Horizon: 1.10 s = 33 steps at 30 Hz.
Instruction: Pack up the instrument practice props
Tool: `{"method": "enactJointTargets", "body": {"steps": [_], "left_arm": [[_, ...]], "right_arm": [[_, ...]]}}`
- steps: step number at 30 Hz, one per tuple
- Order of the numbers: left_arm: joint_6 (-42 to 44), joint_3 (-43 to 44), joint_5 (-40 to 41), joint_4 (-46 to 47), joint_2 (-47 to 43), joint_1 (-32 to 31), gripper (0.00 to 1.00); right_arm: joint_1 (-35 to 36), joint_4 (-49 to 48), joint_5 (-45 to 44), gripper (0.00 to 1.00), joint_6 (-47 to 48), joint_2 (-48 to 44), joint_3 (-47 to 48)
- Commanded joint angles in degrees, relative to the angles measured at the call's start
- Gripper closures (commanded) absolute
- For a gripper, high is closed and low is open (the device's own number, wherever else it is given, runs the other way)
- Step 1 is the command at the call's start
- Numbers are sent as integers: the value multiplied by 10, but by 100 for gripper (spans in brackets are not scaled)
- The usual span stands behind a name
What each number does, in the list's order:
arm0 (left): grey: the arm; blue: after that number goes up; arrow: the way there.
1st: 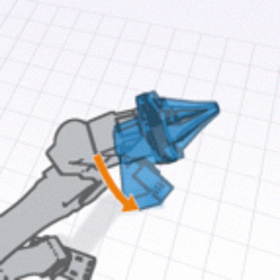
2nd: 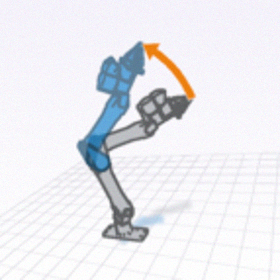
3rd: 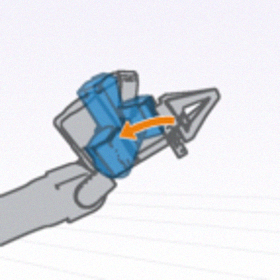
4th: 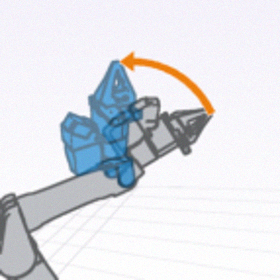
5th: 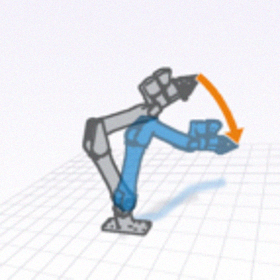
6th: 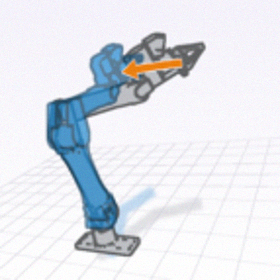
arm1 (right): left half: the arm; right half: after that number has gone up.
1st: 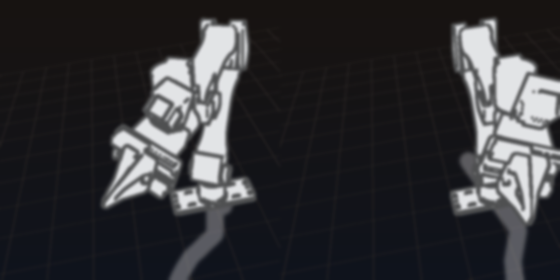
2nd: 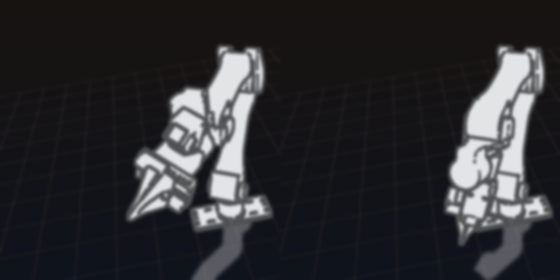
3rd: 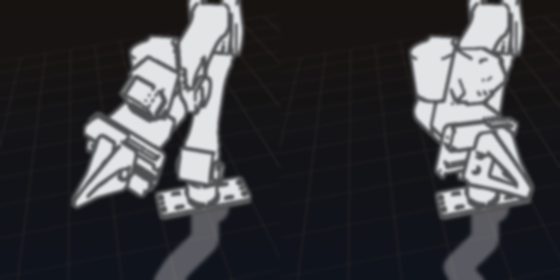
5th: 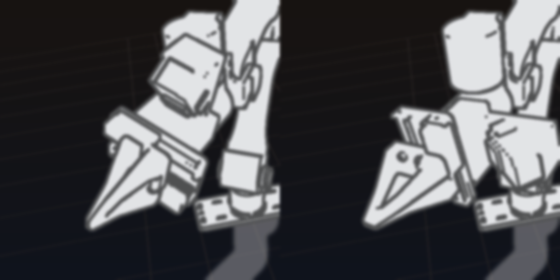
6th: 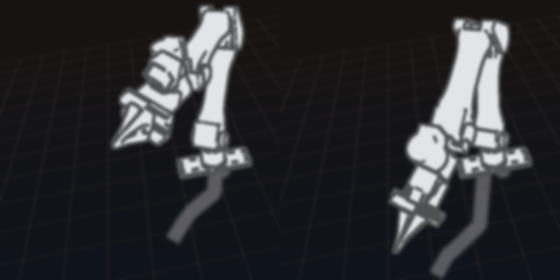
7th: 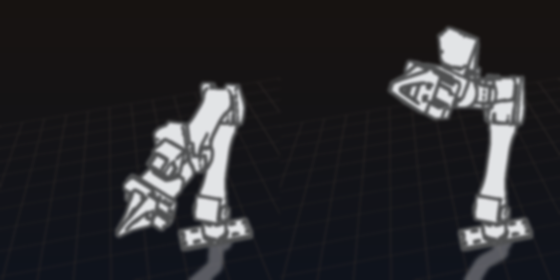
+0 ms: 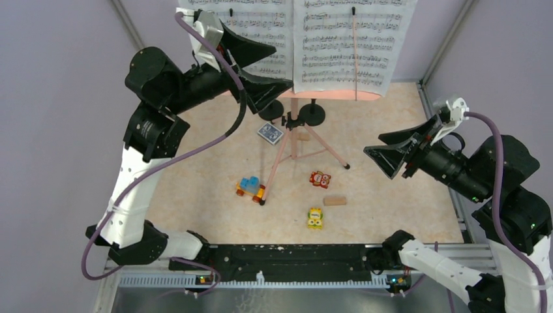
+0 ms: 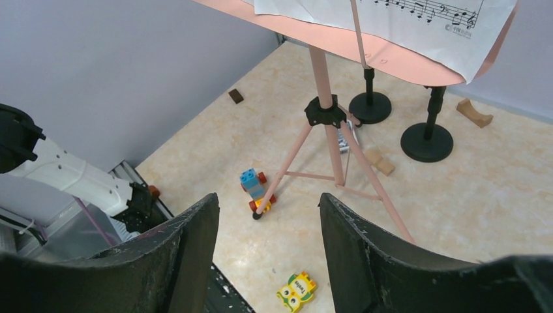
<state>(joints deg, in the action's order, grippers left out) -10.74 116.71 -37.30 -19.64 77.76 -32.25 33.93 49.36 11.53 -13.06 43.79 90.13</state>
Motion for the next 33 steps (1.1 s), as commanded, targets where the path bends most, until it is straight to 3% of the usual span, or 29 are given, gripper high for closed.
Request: {"method": "enactJointTargets", "body": {"steps": [1, 8, 15, 19, 24, 33], "left_arm": [[38, 4, 64, 29, -2, -16, 1], [94, -112, -3, 174, -39, -17, 1], [118, -123, -70, 233, -25, -17, 1], [109, -126, -51, 253, -18, -17, 1], [66, -136, 32, 270, -14, -17, 1], [20, -127, 34, 286, 15, -18, 1]], "right_arm": [[-4, -1, -12, 42, 13, -11, 9], [-4, -37, 0, 42, 17, -33, -31], [-4, -54, 19, 42, 30, -51, -58], [-4, -58, 17, 41, 31, -60, -69], [-3, -62, 14, 41, 33, -71, -81], [-4, -64, 11, 41, 36, -82, -93]]}}
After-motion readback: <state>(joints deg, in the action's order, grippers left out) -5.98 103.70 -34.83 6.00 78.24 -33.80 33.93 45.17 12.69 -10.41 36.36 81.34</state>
